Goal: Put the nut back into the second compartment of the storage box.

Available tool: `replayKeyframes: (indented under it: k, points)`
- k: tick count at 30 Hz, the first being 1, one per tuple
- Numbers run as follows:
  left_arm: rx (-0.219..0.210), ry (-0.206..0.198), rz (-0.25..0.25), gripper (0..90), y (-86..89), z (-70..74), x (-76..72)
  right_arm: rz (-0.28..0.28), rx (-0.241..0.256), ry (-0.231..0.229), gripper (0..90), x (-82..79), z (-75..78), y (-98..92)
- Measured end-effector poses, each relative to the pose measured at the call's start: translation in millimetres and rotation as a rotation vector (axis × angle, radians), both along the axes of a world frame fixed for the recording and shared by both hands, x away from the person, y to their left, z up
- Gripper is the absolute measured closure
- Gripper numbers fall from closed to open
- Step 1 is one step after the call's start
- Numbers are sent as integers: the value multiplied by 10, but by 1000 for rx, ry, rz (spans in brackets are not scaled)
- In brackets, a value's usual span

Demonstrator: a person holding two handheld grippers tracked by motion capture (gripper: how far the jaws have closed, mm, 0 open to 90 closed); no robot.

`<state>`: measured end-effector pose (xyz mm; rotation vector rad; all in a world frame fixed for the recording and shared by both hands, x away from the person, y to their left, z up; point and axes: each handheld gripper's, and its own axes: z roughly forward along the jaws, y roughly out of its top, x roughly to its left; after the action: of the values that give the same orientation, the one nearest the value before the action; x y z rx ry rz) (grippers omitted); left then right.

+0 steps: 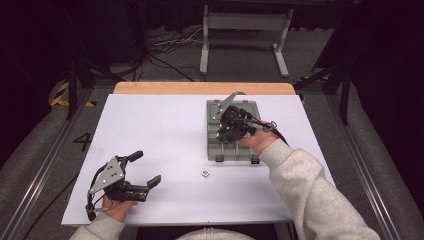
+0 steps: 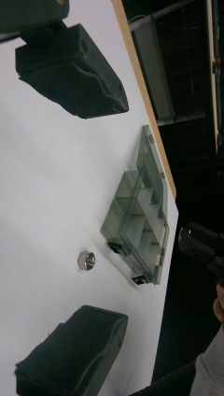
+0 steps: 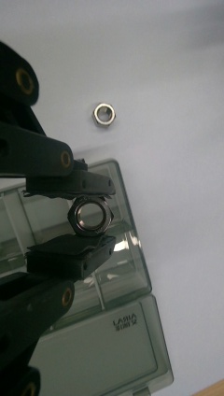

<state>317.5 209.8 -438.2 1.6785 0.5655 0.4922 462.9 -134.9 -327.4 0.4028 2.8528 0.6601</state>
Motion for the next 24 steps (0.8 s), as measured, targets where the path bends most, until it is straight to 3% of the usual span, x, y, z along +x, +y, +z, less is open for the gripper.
replayKeyframes:
  k: [10, 24]
  points:
    - [-6, -1, 1, 32, -2, -2, 1, -76, 24, -16, 696, 206, -20, -115]
    - [-2, -1, -3, 32, 0, -3, 3, -183, 38, -16, 695, 491, -252, -247]
